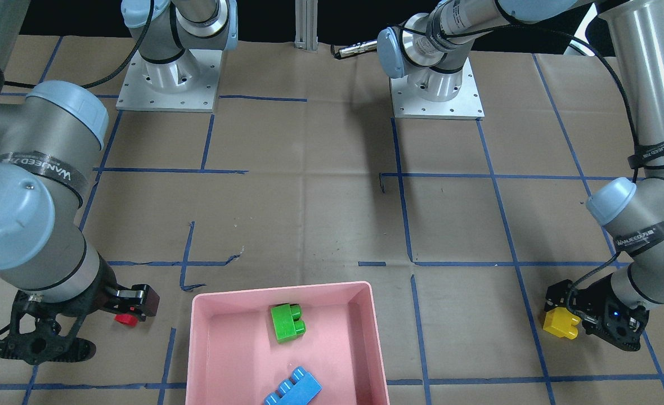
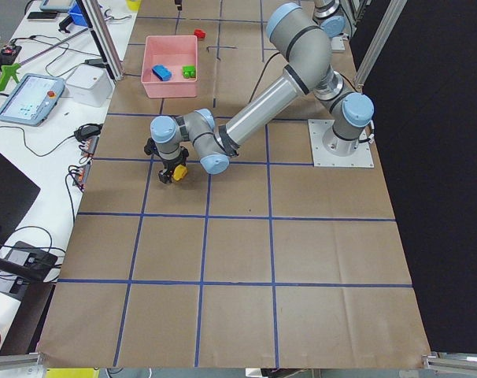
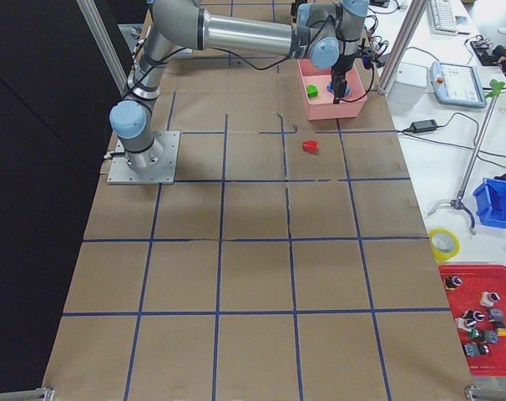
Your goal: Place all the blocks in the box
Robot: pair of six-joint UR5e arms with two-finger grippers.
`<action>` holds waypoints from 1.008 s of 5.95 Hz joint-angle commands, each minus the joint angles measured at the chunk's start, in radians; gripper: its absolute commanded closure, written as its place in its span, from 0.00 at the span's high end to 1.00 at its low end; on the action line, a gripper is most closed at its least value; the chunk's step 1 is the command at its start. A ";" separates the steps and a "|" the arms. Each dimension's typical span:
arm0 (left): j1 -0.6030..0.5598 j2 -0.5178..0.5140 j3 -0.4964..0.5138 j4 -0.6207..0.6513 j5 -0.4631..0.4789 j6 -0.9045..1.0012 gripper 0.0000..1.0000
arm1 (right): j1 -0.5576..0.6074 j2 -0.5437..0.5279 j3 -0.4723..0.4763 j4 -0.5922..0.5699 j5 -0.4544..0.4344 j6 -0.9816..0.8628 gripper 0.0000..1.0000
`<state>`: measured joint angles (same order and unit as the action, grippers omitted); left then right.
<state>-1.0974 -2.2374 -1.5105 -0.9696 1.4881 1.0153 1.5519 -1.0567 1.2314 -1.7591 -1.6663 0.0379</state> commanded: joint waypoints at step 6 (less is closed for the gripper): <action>-0.009 -0.008 0.026 0.002 -0.034 0.000 0.64 | -0.128 0.013 0.482 -0.565 0.105 -0.075 0.92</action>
<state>-1.1053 -2.2448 -1.4839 -0.9680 1.4548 1.0144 1.4241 -1.0634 1.7107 -2.2938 -1.5596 -0.0338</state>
